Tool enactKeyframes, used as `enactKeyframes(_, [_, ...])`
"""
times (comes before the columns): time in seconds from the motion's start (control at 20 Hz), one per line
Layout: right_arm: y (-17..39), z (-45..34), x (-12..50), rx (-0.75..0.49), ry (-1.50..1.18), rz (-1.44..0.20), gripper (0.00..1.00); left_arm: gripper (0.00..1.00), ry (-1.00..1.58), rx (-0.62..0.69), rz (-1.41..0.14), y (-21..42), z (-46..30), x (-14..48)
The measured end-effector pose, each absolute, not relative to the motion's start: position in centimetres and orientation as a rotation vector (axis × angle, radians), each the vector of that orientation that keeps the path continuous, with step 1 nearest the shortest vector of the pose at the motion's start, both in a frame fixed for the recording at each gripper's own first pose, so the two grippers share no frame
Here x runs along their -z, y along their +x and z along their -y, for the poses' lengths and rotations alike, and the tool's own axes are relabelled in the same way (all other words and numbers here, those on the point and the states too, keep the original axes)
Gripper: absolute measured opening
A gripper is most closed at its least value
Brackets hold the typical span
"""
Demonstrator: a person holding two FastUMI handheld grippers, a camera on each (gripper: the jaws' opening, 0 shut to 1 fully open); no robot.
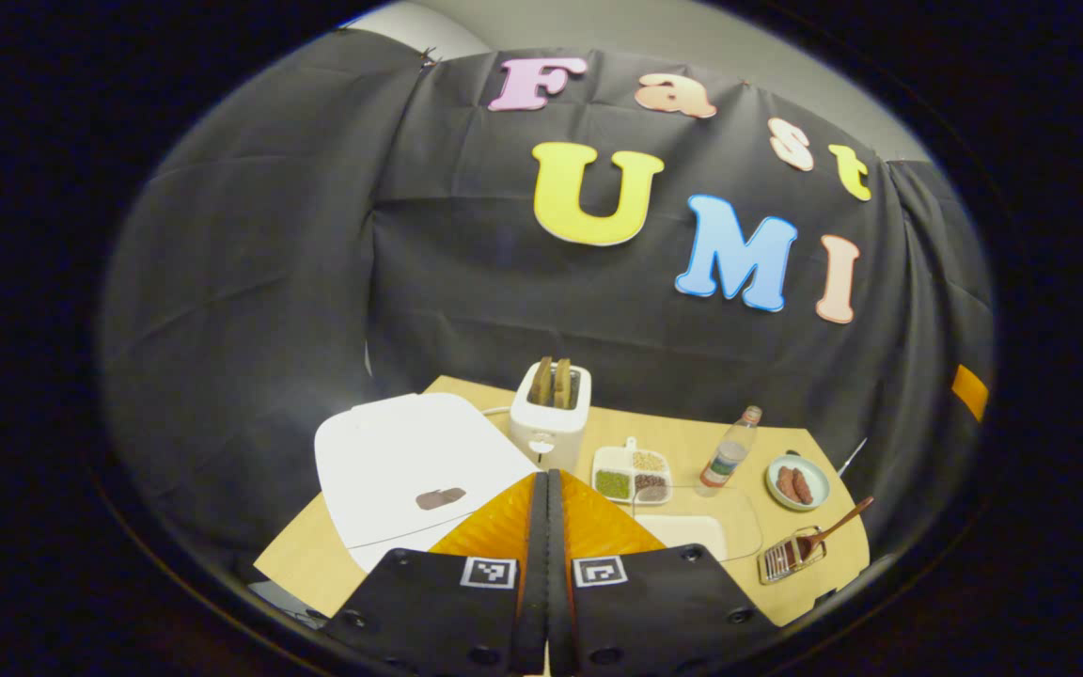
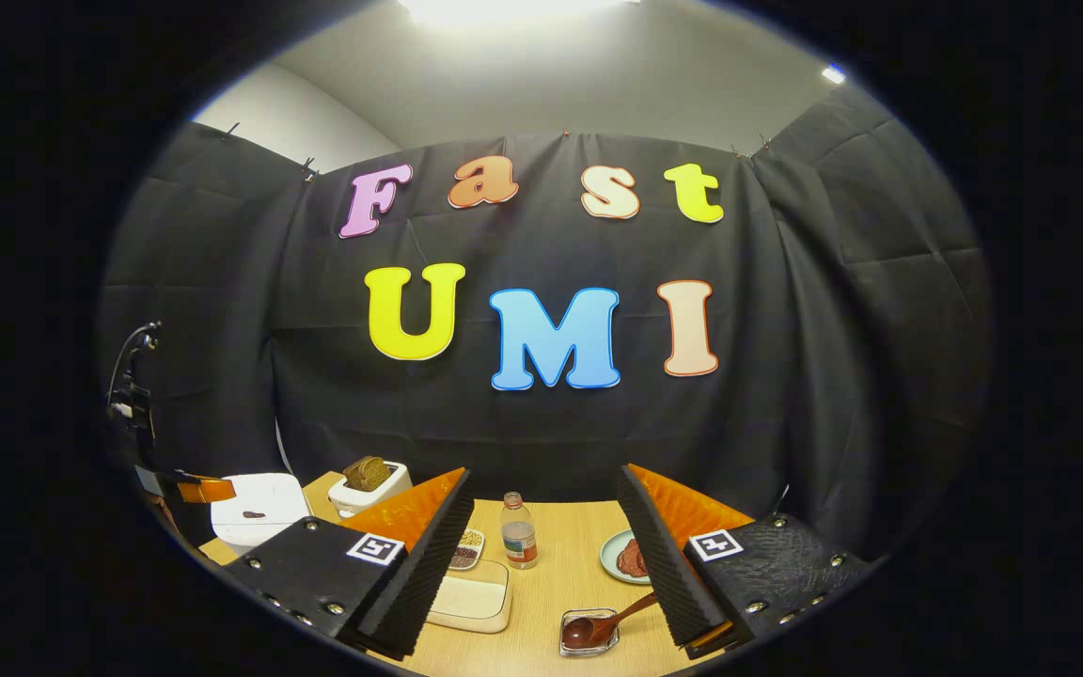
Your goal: Close the left gripper, press the button to open the rice cooker; take a wooden spoon from the chopstick holder with the right hand, scoop a spoonful of rice and pour it into the rice cooker, then put the wooden spoon back into the chopstick holder.
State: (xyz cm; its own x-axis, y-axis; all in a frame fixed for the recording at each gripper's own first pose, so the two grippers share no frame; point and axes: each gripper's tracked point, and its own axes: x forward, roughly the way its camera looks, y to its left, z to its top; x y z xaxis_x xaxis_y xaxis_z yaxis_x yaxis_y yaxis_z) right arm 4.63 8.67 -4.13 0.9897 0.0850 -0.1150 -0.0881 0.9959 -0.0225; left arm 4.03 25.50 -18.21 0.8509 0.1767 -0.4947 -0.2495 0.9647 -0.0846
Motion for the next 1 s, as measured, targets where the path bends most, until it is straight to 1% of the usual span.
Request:
enactKeyframes(0.3, [5.3, -8.8, 5.5, -0.069, -0.037, -0.152, 0.94, 0.08, -0.155, -0.283, -0.618, 5.4, -31.4, 22.9])
enactKeyframes(0.45, [5.6, -8.8, 5.9, -0.059, -0.038, -0.166, 0.94, 0.08, -0.179, -0.259, -0.656, 6.1, -31.0, 24.4])
enactKeyframes(0.75, [6.1, -8.7, 6.0, -0.056, -0.053, -0.170, 0.94, 0.08, -0.120, -0.304, -0.744, 6.5, -33.0, 28.3])
enactKeyframes(0.8, [6.1, -8.6, 6.1, -0.056, -0.055, -0.171, 0.94, 0.08, -0.134, -0.307, -0.785, 6.1, -32.9, 29.3])
enactKeyframes(0.85, [6.2, -8.6, 6.1, -0.059, -0.056, -0.174, 0.94, 0.08, -0.133, -0.315, -0.768, 6.4, -33.1, 29.1])
enactKeyframes(1.0, [6.3, -8.8, 6.4, -0.069, -0.051, -0.180, 0.94, 0.09, -0.178, -0.329, -0.802, 6.3, -33.1, 29.4])
